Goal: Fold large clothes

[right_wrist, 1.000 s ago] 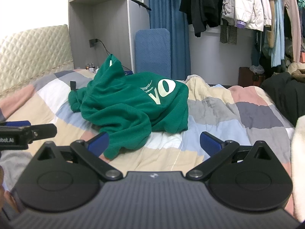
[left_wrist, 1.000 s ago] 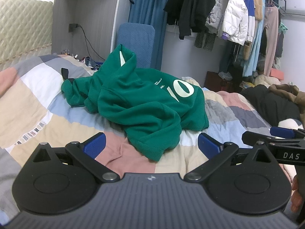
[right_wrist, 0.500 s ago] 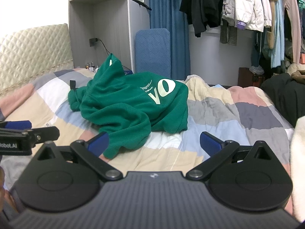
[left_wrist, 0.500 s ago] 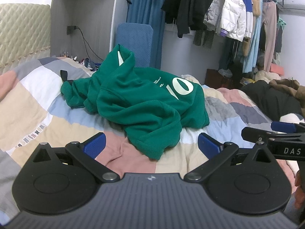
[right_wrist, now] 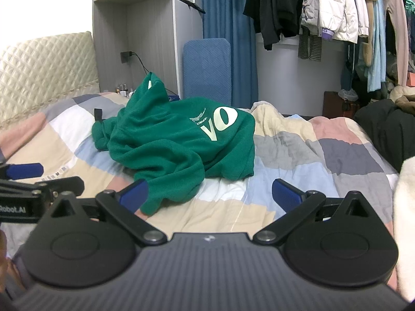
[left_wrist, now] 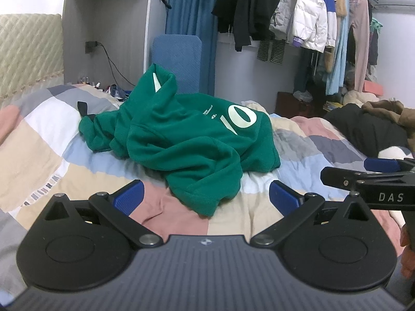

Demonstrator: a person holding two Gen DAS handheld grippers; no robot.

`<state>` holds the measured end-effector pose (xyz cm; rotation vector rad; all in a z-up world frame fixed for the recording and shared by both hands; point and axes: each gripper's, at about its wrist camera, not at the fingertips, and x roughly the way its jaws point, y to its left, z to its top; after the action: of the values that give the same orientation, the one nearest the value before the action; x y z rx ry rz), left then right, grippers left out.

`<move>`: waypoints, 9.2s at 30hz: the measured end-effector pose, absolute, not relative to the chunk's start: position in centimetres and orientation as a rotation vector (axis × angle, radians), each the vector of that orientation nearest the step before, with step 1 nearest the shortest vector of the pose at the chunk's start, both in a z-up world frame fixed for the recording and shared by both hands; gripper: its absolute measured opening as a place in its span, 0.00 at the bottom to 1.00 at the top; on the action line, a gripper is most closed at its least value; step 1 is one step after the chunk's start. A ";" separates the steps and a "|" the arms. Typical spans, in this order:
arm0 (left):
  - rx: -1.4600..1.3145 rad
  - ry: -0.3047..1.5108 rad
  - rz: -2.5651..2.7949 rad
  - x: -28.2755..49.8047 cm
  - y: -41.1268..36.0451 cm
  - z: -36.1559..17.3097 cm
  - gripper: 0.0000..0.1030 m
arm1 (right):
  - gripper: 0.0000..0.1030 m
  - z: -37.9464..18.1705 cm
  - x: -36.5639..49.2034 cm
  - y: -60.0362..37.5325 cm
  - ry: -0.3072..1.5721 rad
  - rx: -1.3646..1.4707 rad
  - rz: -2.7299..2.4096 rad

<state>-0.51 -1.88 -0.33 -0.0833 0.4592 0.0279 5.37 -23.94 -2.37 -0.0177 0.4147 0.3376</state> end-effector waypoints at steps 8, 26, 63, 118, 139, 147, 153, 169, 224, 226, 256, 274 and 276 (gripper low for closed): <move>-0.104 0.466 0.033 0.0 -1.1 -0.7 1.00 | 1.00 -2.6 5.4 -24.0 0.420 -0.006 0.335; -0.143 0.477 0.131 4.2 3.9 -1.2 1.00 | 1.00 -1.8 8.8 -21.8 0.419 0.047 0.406; -0.360 0.721 0.210 18.2 13.8 -11.2 1.00 | 0.71 -15.2 26.7 -11.6 0.682 0.042 0.591; -0.565 0.746 -0.148 20.3 14.5 -10.2 0.94 | 0.77 -10.8 25.0 -20.8 0.854 0.441 0.563; -0.606 0.687 -0.305 21.1 12.5 -10.2 0.11 | 0.12 -8.5 26.7 -24.2 0.665 0.576 0.615; -0.635 0.641 -0.494 16.4 8.4 -7.5 0.09 | 0.10 -3.5 21.7 -29.3 0.491 0.630 0.668; -0.582 0.676 -0.618 11.4 5.0 -6.1 0.09 | 0.10 -1.0 18.0 -32.4 0.411 0.641 0.691; -0.463 0.807 -0.430 12.8 2.8 -8.0 0.66 | 0.72 -5.7 17.2 -31.3 0.730 0.535 0.456; -0.427 0.039 -0.452 -2.5 15.1 42.0 0.13 | 0.10 44.0 7.6 -26.2 -0.048 0.207 0.873; -0.427 0.079 -0.433 -0.1 15.3 41.6 0.13 | 0.10 43.7 10.4 -25.6 -0.007 0.207 0.841; -0.431 0.739 -0.063 52.0 24.1 -12.1 0.13 | 0.11 -7.0 50.3 -10.6 0.577 0.140 0.580; -0.371 0.756 -0.002 46.8 21.4 -7.3 0.60 | 0.66 -5.9 46.0 -12.1 0.631 0.122 0.565; -0.361 0.742 0.001 44.7 20.8 -5.8 0.60 | 0.66 -4.6 43.9 -12.9 0.607 0.124 0.567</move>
<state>44.67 20.81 -5.75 -0.3613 0.7419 0.0006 43.89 -12.92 -4.57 0.1244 0.6070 0.5669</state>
